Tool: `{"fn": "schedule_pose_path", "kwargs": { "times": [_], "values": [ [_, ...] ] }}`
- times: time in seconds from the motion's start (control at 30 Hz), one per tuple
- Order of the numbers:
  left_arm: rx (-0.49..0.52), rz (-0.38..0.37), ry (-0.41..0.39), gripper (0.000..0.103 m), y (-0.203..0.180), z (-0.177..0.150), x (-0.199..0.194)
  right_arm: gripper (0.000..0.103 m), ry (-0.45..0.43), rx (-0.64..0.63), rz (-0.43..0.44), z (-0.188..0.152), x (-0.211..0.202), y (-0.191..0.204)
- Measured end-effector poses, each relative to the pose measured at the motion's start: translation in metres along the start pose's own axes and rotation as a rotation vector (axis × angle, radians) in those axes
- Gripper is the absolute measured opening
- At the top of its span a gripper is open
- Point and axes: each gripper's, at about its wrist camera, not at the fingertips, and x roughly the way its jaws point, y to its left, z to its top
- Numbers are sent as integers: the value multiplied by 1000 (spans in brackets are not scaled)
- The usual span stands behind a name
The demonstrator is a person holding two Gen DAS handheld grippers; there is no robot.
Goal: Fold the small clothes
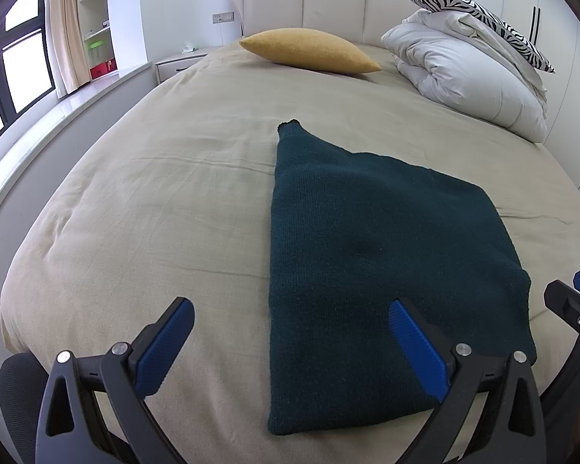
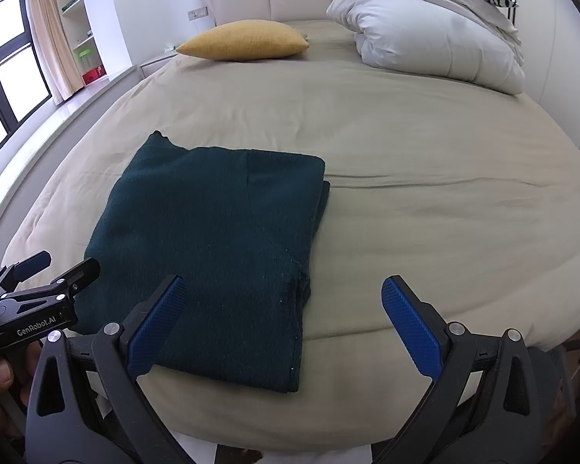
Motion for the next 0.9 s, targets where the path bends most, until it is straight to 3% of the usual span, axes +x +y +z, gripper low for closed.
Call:
{"fn": "schedule_pose_path", "kwargs": {
  "times": [0.9],
  "values": [
    [6,1,1,103,-1,-1,1,103,17,3,7,-2,5,-3]
  ]
}}
